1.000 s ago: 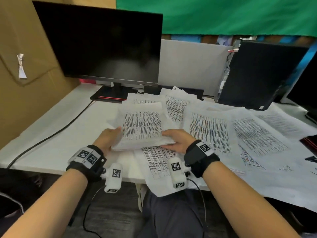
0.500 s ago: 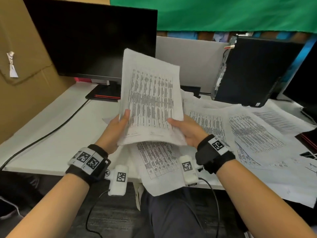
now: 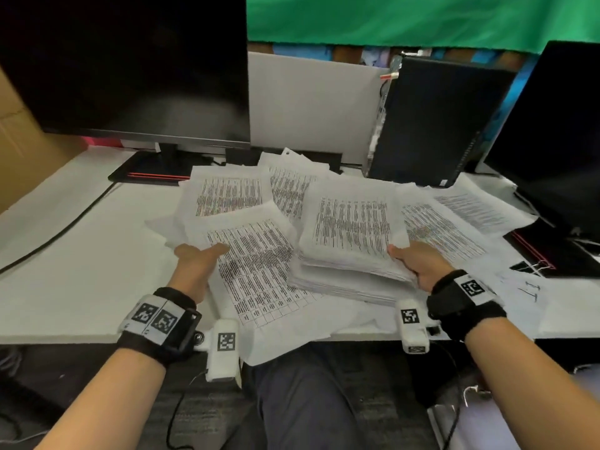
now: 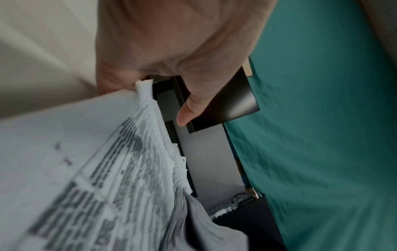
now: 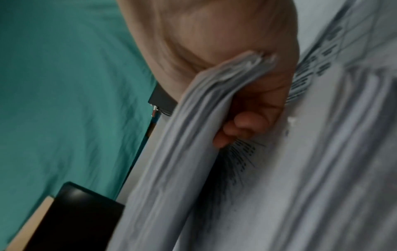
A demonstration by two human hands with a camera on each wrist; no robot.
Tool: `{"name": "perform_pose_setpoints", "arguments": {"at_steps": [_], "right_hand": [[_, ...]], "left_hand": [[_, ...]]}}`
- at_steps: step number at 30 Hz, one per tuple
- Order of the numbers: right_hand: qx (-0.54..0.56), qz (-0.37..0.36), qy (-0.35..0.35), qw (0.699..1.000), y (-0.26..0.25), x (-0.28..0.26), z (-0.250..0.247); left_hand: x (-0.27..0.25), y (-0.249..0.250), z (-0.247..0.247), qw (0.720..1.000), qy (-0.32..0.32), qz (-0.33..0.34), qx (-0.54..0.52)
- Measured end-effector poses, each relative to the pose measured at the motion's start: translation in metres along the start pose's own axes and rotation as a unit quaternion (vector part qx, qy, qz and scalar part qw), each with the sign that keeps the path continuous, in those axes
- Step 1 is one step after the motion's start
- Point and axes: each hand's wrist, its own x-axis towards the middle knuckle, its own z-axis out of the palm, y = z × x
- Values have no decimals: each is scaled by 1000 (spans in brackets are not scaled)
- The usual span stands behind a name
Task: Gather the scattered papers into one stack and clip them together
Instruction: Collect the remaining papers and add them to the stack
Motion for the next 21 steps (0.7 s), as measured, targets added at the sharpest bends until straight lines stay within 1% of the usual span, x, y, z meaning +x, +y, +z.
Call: {"name": "perform_pose_setpoints", "arguments": {"at_steps": [2, 4, 6, 7, 8, 9, 10, 11, 12, 13, 14, 16, 17, 19, 20, 21], "right_hand": [[-17, -7, -4, 1000, 4, -1, 8], [-44, -23, 2, 999, 6, -4, 14], [-80, -35, 8, 996, 6, -7, 16], [-97, -37, 12, 995, 4, -9, 16], [-114, -36, 15, 993, 1, -12, 16], [-141, -36, 21, 989, -3, -14, 15], [-178, -46, 39, 982, -9, -17, 15], [-214, -71, 62, 972, -16, -21, 16], [-235, -107, 84, 963, -24, -27, 17], [-234, -148, 90, 957, -33, -34, 20], [-211, -185, 66, 958, -42, -40, 24], [-124, -227, -40, 965, -61, -54, 39], [-69, -236, -99, 964, -68, -59, 49], [45, -238, -197, 950, -76, -62, 71], [107, -228, -237, 939, -77, -58, 81], [166, -212, -262, 927, -78, -53, 90]], "left_hand": [[-1, -6, 12, 1000, -12, 25, -13], [0, -13, 18, 996, -46, 73, 3], [-1, -14, 19, 993, -66, 99, 23], [-2, -11, 18, 992, -68, 105, 34], [-5, -6, 17, 988, -61, 129, 62], [-10, 3, 16, 977, -36, 175, 120], [-16, 14, 14, 952, 5, 236, 193], [-24, 28, 11, 917, 49, 303, 254], [-33, 44, 9, 883, 79, 366, 285], [-42, 62, 7, 856, 91, 418, 289], [-52, 81, 6, 837, 90, 461, 280], [-67, 117, 6, 813, 51, 524, 249], [-73, 133, 7, 807, 19, 542, 231], [-81, 159, 15, 813, -49, 544, 204], [-80, 167, 21, 817, -71, 535, 201], [-71, 173, 28, 821, -79, 525, 210]]}}
